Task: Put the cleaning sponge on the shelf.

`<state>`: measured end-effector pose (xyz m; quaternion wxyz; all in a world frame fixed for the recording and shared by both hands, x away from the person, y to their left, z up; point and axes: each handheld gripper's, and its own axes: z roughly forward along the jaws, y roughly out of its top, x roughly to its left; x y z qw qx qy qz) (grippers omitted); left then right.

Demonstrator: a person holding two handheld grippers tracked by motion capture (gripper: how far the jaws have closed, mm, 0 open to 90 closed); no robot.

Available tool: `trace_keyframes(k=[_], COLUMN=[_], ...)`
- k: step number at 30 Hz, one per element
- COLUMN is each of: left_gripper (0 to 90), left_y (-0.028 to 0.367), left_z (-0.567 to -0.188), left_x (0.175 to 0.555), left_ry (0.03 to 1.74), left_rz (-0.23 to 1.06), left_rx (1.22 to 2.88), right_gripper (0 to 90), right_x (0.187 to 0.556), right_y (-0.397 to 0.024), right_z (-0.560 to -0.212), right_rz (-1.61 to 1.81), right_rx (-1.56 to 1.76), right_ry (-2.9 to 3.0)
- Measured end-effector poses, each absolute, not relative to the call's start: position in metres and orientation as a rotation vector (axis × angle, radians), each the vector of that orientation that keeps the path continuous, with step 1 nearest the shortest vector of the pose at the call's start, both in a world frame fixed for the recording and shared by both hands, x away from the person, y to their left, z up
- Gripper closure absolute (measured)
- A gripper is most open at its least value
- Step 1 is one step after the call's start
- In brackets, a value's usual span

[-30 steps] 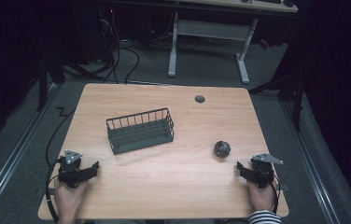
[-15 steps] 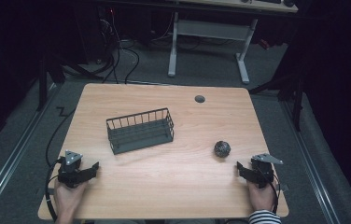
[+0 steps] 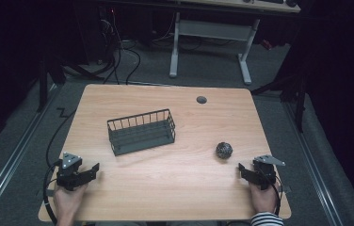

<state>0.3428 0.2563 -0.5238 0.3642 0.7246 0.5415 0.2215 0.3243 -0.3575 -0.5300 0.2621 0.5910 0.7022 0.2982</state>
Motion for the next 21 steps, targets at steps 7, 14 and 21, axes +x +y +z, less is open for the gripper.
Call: trace_keyframes(k=[7,14,21], left_gripper=[28.2,27.4,26.6], left_y=[0.255,0.250,0.247], left_z=[-0.502,-0.487,-0.472], left_x=[0.341,0.342,0.348], left_ry=[1.368,1.335,1.313], left_rz=[0.570,0.536,0.528], left_rx=[1.808,1.792,1.791], right_gripper=[35.6,35.5,35.4], right_x=[0.324,0.324,0.324], right_y=[-0.358,-0.357,-0.357], right_z=[-0.530,-0.530,-0.530], right_rz=[0.807,0.808,0.807], right_rx=[1.599,1.599,1.598], right_ry=[1.900,1.901,1.902])
